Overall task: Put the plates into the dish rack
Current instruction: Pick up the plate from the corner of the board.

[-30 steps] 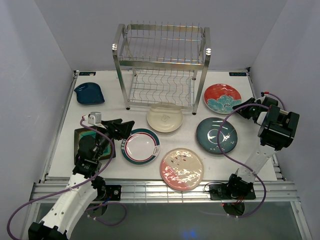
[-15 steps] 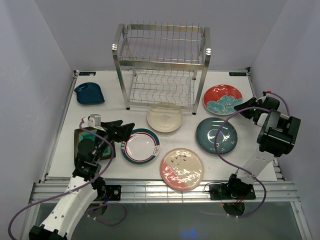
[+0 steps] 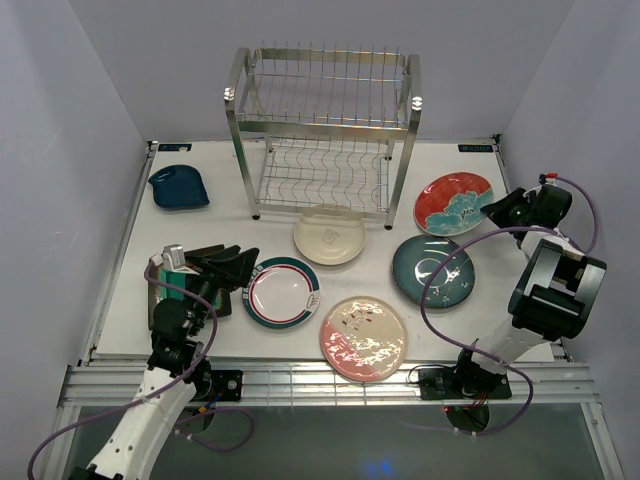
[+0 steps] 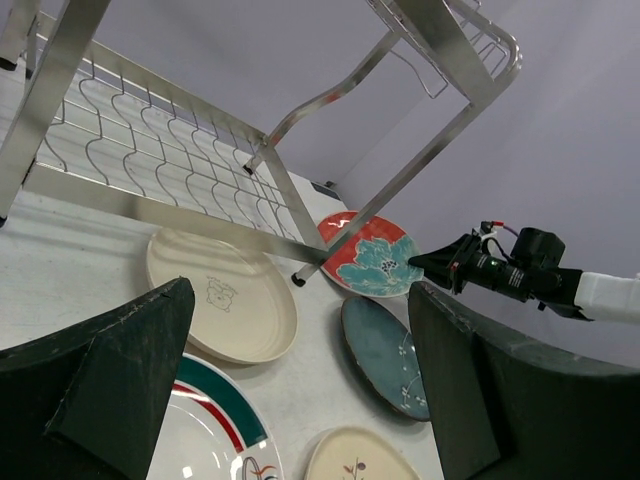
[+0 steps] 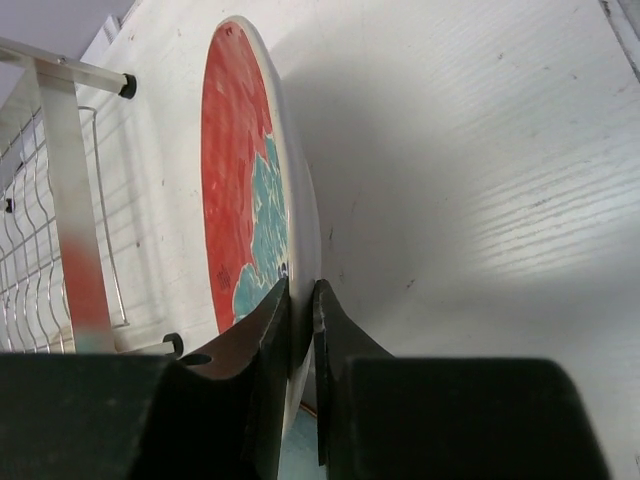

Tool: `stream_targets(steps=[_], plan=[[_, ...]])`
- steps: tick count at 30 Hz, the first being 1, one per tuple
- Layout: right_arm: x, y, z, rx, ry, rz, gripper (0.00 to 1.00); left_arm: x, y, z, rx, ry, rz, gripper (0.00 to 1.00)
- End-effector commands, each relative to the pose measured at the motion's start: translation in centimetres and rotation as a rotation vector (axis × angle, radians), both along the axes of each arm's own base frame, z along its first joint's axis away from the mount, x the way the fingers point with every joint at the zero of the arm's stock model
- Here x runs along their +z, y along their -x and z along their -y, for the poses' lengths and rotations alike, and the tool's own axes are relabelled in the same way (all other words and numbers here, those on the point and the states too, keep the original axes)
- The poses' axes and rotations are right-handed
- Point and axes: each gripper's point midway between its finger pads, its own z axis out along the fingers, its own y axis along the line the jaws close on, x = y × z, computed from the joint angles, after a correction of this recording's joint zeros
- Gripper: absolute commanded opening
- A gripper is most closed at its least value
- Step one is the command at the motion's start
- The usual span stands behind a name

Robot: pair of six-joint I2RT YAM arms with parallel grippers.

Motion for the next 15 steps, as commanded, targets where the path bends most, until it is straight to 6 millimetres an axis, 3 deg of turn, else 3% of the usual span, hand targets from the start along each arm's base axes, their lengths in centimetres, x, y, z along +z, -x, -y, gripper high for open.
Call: stream_targets(steps=[1,12,15], plan=[[8.2,-1.7,0.7,0.004,0.076,0.194,0.08,1.7,0.4,0.8,-0.045,-0.040,0.064,0.98],[12.5,-1.2,0.4,0.007,0.037,0.109,0.08,1.9,0.6,3.8,-0.211,-0.154,0.111,0.98],[14.5,-1.0,0.3,0.012,0.041,0.110,0.08,3.1,1.3,4.1,-0.233,-0.161,0.180,0.98]])
